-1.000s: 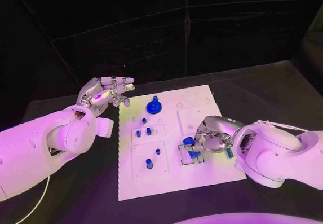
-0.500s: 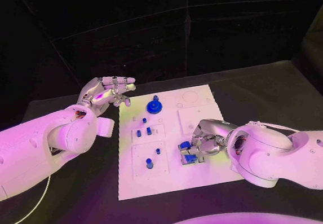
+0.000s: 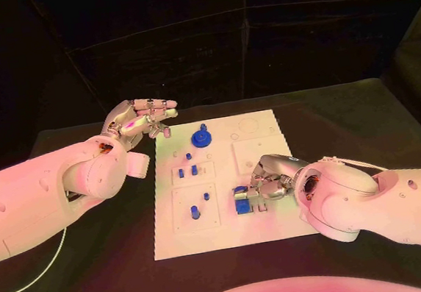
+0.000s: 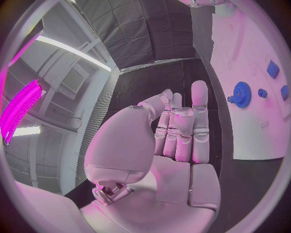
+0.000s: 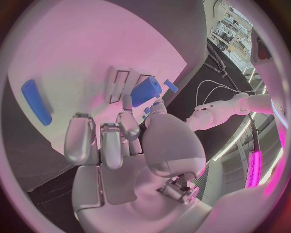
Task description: Assemble the parts on the task board
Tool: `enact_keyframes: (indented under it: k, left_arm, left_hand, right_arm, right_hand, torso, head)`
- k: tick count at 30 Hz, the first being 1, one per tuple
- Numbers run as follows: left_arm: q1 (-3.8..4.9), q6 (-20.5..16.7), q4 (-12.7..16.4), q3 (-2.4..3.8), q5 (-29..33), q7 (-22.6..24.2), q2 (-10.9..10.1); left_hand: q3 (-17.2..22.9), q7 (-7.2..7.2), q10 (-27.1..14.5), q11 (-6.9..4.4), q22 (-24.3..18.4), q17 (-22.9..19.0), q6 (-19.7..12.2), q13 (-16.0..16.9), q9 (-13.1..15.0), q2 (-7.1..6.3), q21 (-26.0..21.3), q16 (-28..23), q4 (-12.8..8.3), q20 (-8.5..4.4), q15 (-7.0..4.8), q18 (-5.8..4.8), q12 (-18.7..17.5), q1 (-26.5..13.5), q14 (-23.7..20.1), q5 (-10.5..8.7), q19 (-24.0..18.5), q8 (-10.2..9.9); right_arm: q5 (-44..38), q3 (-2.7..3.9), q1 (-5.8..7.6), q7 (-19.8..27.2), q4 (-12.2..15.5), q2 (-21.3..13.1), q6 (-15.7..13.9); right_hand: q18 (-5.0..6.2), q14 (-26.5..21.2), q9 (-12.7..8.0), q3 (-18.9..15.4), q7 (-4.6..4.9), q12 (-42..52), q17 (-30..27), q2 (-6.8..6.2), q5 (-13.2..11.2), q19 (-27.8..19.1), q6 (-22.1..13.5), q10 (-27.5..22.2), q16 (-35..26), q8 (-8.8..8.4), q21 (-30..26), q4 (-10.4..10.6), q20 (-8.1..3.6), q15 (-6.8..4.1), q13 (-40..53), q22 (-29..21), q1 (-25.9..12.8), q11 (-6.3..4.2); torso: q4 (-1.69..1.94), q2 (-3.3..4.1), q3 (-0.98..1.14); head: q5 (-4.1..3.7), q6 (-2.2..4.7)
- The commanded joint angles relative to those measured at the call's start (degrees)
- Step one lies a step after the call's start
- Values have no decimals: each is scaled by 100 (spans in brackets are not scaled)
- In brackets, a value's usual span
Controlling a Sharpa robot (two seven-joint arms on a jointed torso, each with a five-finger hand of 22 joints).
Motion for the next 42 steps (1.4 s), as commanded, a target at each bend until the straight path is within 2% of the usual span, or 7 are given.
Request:
enact_keyframes:
  k: [1,11,19,23,30,34,42]
  left_arm:
    - [8,68,5,5,14,8,3]
    - [8,76,-11,4,14,5,14]
    - [7,85,-22,2,14,-6,19]
    - [7,89,-24,0,14,-10,22]
    - [7,95,-27,-3,14,-13,26]
    - [7,96,-27,-5,14,-14,24]
    - [7,94,-25,-6,14,-15,19]
  left_hand:
    - [-21,2,-44,-2,-9,-8,-47,10,-9,40,-30,-34,-2,0,4,65,28,9,-48,12,-28,23]
    - [-21,2,-44,-2,-9,-8,-47,10,-9,40,-30,-34,-2,0,4,65,28,9,-48,12,-28,23]
    - [-21,2,-44,-2,-9,-8,-47,10,-9,40,-30,-34,-2,0,4,65,28,9,-48,12,-28,23]
    - [-21,2,-45,-2,-9,-8,-47,10,-9,41,-30,-34,-2,0,4,65,29,9,-48,12,-28,23]
    - [-23,4,-66,1,-10,-14,-54,13,-12,41,-35,-36,-8,1,5,66,39,14,-55,12,-30,28]
    - [-23,4,-66,1,-10,-14,-54,13,-12,41,-35,-36,-8,1,5,66,39,14,-55,12,-30,28]
    - [-23,4,-66,1,-10,-14,-54,13,-12,41,-35,-36,-8,1,5,66,39,14,-55,12,-30,28]
  right_arm:
    - [-123,3,8,-23,-1,-7,-70]
    - [-150,3,8,138,76,-61,-21]
    - [-169,3,8,321,189,-121,164]
    - [-286,3,8,316,184,-127,211]
    - [-479,3,8,178,92,-105,195]
    - [-517,3,8,182,65,-94,284]
    - [-464,3,8,364,53,-53,288]
  right_hand:
    - [-106,410,13,35,22,-69,521,-64,-112,-18,-32,-65,-34,-28,-12,7,-9,-14,-42,-16,-112,-2]
    - [-106,412,45,247,25,-127,528,-196,-95,-18,-45,-69,-36,-29,-14,-15,-3,-10,-50,-7,-69,1]
    - [-115,419,109,435,17,-121,559,-308,67,0,-46,-30,-23,-9,7,-315,-11,-18,21,50,863,-8]
    - [-120,422,126,451,19,-111,574,-296,62,8,-43,-17,-16,-3,17,-429,-12,-18,48,74,1085,-8]
    - [-125,425,152,491,9,-9,590,-145,108,21,-9,49,-9,21,32,-513,-15,-25,151,107,1267,-18]
    - [-125,426,160,494,3,-7,595,-120,154,21,-9,55,-7,23,32,-579,-20,-30,163,110,1369,-25]
    - [-129,429,169,486,-3,53,609,-55,170,27,17,92,1,35,40,-572,-22,-33,219,127,1370,-30]
  torso:
    - [-2,0,4]
    - [-7,3,12]
    - [-7,-1,8]
    - [-4,-1,4]
    - [3,0,0]
    - [2,2,1]
    - [-9,-2,4]
  head:
    - [1,-3]
    - [-5,-24]
    - [-12,-39]
    - [-17,-42]
    - [-29,-48]
    - [-15,-55]
    - [-2,-58]
